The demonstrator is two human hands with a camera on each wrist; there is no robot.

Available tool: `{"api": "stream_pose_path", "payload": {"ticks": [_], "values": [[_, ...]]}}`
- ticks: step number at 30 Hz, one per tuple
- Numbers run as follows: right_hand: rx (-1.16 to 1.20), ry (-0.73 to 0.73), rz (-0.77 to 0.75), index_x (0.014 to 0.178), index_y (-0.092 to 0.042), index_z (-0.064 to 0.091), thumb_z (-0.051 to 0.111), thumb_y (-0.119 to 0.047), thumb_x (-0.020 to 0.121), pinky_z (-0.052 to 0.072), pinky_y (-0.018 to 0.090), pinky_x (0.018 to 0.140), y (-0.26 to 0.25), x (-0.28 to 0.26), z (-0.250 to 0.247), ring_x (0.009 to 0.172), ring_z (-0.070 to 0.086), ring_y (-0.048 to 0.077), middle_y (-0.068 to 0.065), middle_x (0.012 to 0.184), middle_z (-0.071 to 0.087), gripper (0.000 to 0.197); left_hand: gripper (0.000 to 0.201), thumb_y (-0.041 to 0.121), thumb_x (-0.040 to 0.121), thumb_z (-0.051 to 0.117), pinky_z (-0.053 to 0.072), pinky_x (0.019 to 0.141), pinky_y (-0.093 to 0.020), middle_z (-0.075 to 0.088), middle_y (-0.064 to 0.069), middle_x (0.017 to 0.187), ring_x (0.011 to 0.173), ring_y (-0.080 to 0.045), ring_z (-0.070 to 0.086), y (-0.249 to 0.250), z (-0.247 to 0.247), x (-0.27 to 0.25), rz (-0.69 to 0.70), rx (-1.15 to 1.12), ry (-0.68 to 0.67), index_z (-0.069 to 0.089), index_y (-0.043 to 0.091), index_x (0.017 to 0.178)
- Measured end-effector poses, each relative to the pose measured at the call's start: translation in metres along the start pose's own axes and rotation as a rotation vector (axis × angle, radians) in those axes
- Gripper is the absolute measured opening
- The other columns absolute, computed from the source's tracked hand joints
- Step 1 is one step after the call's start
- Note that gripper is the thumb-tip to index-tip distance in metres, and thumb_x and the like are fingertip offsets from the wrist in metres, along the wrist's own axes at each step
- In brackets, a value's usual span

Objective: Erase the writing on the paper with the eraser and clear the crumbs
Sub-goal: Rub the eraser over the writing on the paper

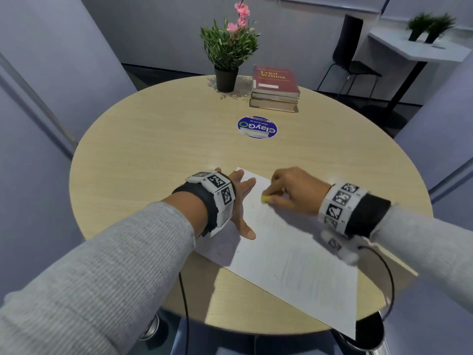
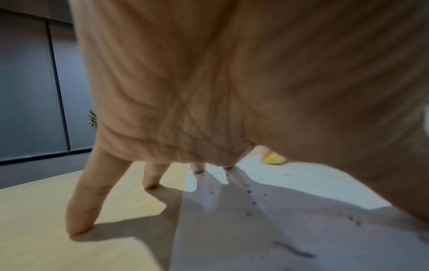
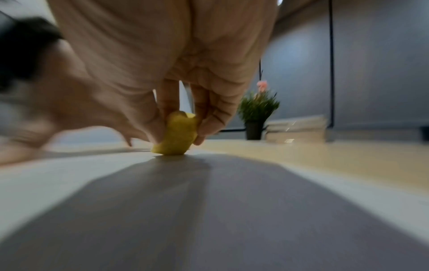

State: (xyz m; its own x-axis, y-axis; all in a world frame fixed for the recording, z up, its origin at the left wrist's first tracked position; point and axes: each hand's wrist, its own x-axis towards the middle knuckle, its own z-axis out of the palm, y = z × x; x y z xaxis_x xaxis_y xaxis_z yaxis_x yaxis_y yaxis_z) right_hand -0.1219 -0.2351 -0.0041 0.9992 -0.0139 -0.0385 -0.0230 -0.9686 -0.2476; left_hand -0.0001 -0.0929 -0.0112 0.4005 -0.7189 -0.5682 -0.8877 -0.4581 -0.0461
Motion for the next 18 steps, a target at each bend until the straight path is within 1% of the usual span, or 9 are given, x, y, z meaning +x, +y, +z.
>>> {"api": "stream_pose_path", "payload": {"ticks": [2,3,5,7,8,11,14,15,18], "values": [[-0.034,0.037,0.109,0.103,-0.019,0.074,0.063,-0.03,0.087,0.043,0.025,0.073,0.015,0.007,-0.004,0.08,0.059,0.016,-0.005,0.083,0.054,0.022,0.137,0.086,0.058,0.066,0.007,0.117,-0.067,-0.021,-0.001,0.164,0.148,-0.043,-0.016,0.0,0.001,0.0,0.0,-0.014,-0.013,-0.018,0.037,0.155],[-0.038,0.046,0.101,0.1,-0.018,0.075,0.063,-0.028,0.086,0.045,0.027,0.074,0.013,0.007,-0.001,0.08,0.058,0.018,-0.004,0.082,0.054,0.021,0.136,0.085,0.059,0.066,0.007,0.116,-0.067,-0.022,0.0,0.164,0.148,-0.044,-0.016,-0.001,0.002,0.0,-0.002,-0.018,-0.013,-0.018,0.037,0.154],[-0.02,0.017,-0.038,0.094,-0.019,0.076,0.06,-0.029,0.085,0.047,0.031,0.075,-0.008,-0.005,0.007,0.073,0.051,0.016,0.0,0.08,0.054,0.021,0.138,0.085,0.056,0.068,0.009,0.115,-0.069,-0.02,0.001,0.164,0.147,-0.046,-0.015,-0.001,0.003,0.002,-0.006,-0.02,-0.001,-0.017,0.039,0.154],[0.031,-0.074,-0.143,0.098,-0.022,0.074,0.058,-0.032,0.087,0.045,0.027,0.074,-0.031,-0.02,0.017,0.071,0.046,0.011,-0.003,0.081,0.049,0.022,0.14,0.085,0.054,0.069,0.012,0.115,-0.069,-0.02,0.001,0.164,0.147,-0.048,-0.014,-0.001,0.003,0.005,-0.009,-0.025,0.003,-0.017,0.039,0.154],[0.044,-0.109,-0.149,0.101,-0.023,0.073,0.058,-0.033,0.088,0.043,0.024,0.074,-0.033,-0.022,0.017,0.072,0.045,0.009,-0.006,0.083,0.047,0.023,0.14,0.085,0.054,0.069,0.012,0.115,-0.068,-0.021,0.0,0.164,0.147,-0.048,-0.015,-0.001,0.003,0.006,-0.012,-0.026,-0.001,-0.017,0.038,0.154],[0.036,-0.018,-0.012,0.103,-0.022,0.074,0.062,-0.031,0.087,0.04,0.022,0.075,-0.01,-0.006,0.005,0.075,0.05,0.011,-0.007,0.082,0.05,0.022,0.139,0.085,0.055,0.069,0.013,0.115,-0.069,-0.021,0.0,0.164,0.148,-0.047,-0.013,-0.001,0.003,0.006,-0.016,-0.016,0.006,-0.016,0.038,0.155],[-0.004,0.062,0.146,0.101,-0.016,0.075,0.064,-0.028,0.086,0.041,0.024,0.073,0.013,0.008,-0.005,0.082,0.059,0.018,0.001,0.086,0.063,0.022,0.143,0.092,0.048,0.064,0.013,0.114,-0.069,-0.021,0.0,0.164,0.149,-0.045,-0.013,-0.004,0.005,0.011,-0.002,-0.017,0.009,-0.018,0.04,0.154],[-0.002,0.058,0.13,0.101,-0.014,0.075,0.064,-0.027,0.086,0.041,0.024,0.073,0.01,0.007,-0.002,0.08,0.057,0.017,0.003,0.088,0.064,0.022,0.147,0.095,0.044,0.062,0.012,0.114,-0.069,-0.02,0.0,0.164,0.149,-0.044,-0.013,-0.005,0.007,0.015,0.002,-0.014,0.012,-0.018,0.04,0.153],[0.022,-0.023,-0.082,0.1,-0.017,0.075,0.063,-0.029,0.086,0.04,0.022,0.07,-0.022,-0.012,0.012,0.071,0.046,0.009,0.001,0.082,0.058,0.022,0.152,0.098,0.036,0.059,0.013,0.115,-0.067,-0.02,-0.001,0.164,0.15,-0.043,-0.012,-0.006,0.009,0.021,-0.004,0.018,0.012,-0.018,0.039,0.153]]}}
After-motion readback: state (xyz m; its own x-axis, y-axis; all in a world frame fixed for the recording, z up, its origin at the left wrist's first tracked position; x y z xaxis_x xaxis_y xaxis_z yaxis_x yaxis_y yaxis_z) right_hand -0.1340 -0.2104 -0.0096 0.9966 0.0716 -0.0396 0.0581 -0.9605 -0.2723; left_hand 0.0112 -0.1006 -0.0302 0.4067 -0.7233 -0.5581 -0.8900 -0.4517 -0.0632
